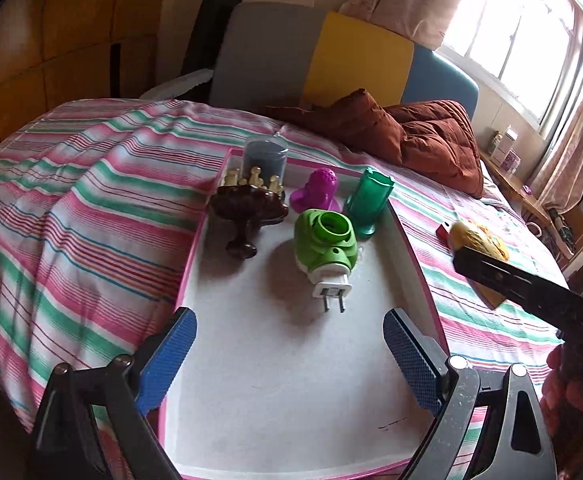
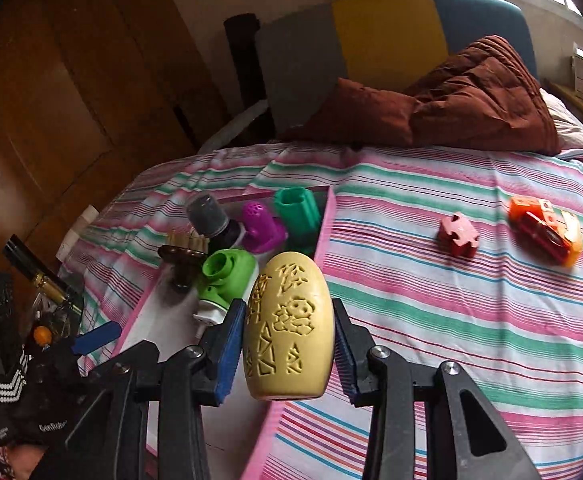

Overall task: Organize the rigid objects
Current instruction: 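Lower the yellow egg into the tray beside the green device, open right tool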

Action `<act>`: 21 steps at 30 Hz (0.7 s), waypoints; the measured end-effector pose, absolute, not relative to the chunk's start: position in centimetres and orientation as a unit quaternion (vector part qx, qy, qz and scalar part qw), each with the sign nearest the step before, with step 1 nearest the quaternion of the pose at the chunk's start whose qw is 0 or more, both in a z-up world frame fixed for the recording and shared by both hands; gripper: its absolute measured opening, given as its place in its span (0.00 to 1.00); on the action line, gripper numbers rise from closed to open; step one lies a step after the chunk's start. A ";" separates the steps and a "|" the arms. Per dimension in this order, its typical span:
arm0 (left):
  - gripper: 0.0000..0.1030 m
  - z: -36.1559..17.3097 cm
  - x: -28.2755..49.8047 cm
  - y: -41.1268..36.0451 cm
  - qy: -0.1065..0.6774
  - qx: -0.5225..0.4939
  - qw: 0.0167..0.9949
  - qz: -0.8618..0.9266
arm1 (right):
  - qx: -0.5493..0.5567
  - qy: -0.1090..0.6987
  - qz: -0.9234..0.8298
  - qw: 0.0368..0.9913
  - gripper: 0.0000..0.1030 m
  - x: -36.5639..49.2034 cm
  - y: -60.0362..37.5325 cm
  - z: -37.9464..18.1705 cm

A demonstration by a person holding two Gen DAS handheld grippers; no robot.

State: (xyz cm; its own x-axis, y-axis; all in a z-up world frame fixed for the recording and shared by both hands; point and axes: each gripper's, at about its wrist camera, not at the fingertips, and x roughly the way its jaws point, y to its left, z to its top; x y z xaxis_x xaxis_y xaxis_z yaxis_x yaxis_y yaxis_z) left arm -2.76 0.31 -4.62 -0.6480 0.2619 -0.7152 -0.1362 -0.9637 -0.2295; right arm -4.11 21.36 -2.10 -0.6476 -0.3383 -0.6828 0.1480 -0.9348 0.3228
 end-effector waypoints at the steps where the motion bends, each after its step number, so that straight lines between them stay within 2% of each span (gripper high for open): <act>1: 0.92 -4.6 -2.7 0.1 -0.079 -0.404 0.108 0.905 | 0.399 -0.118 -0.899 0.138 0.40 -4.5 20.6 -2.2; 10: 0.94 -5.1 -2.4 -1.7 -0.091 -0.407 0.087 0.905 | 0.432 -0.096 -0.889 0.119 0.40 -8.0 17.2 -4.1; 21: 0.94 -5.3 -2.5 -2.0 -0.100 -0.411 0.086 0.902 | 0.420 -0.027 -0.904 0.070 0.39 -10.3 15.9 -4.4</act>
